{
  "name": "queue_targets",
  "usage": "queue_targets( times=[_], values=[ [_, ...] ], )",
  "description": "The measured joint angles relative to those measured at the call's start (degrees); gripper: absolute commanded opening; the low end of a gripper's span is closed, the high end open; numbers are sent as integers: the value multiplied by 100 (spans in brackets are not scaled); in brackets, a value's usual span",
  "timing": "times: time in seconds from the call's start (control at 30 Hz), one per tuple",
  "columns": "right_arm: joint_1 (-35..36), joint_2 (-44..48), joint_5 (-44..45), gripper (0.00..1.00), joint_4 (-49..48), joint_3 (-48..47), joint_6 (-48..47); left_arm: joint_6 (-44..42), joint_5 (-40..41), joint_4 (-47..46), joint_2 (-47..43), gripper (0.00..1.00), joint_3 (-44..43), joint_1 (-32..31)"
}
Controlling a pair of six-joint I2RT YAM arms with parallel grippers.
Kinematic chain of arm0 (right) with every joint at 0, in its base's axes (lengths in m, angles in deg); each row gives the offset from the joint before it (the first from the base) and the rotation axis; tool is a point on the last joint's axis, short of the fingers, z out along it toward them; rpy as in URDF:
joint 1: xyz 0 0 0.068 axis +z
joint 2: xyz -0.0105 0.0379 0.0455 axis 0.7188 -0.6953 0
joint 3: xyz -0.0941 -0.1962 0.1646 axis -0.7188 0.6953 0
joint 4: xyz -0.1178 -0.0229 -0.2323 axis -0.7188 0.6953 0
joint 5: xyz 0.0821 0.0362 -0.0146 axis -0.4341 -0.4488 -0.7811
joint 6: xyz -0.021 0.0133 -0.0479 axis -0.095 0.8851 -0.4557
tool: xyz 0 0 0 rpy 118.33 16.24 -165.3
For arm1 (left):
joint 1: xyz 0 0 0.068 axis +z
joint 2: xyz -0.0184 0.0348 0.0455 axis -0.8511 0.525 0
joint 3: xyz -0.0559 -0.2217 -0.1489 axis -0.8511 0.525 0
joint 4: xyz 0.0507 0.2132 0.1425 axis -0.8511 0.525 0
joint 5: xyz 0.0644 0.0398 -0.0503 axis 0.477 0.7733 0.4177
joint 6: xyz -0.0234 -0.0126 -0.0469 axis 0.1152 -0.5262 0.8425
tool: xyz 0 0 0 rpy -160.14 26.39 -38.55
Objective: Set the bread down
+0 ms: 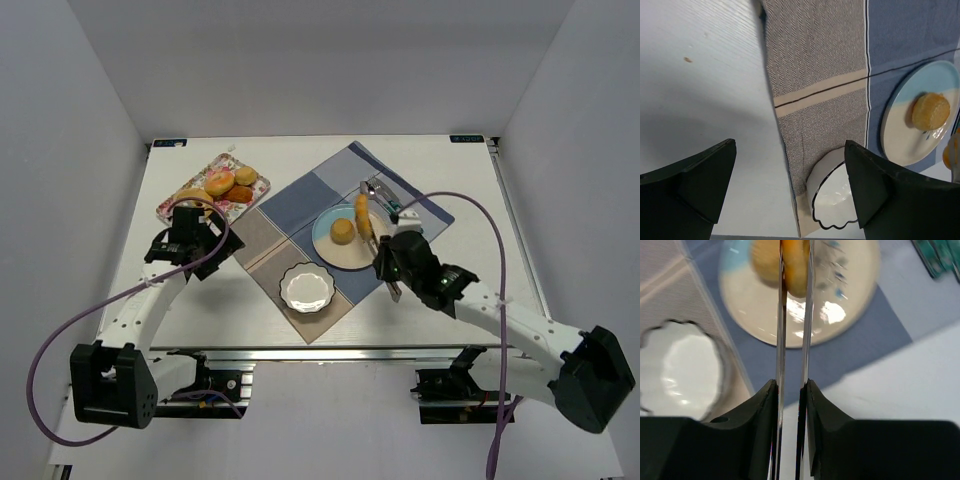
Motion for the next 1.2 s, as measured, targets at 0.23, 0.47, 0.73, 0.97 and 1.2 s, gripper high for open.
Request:
queue_targets(
  times=[0.23,0.47,0.73,0.97,1.2],
  values=[
    [-385,315,105,27,361,570,273,79,109,-190,417,98,0,-557],
    [-389,-42,-111,55,221,568,321,92,271,-168,398,98,-2,-592],
    [-389,146,-201,62,271,501,330,90,404,-127,260,98,-13,-592],
    [-391,610,-393,62,402,184,212,81,433,31,221,98,-46,-592],
    [-297,133,-1117,57,262,-540,-125,66,748,625,-181,98,-251,-592]
  ],
)
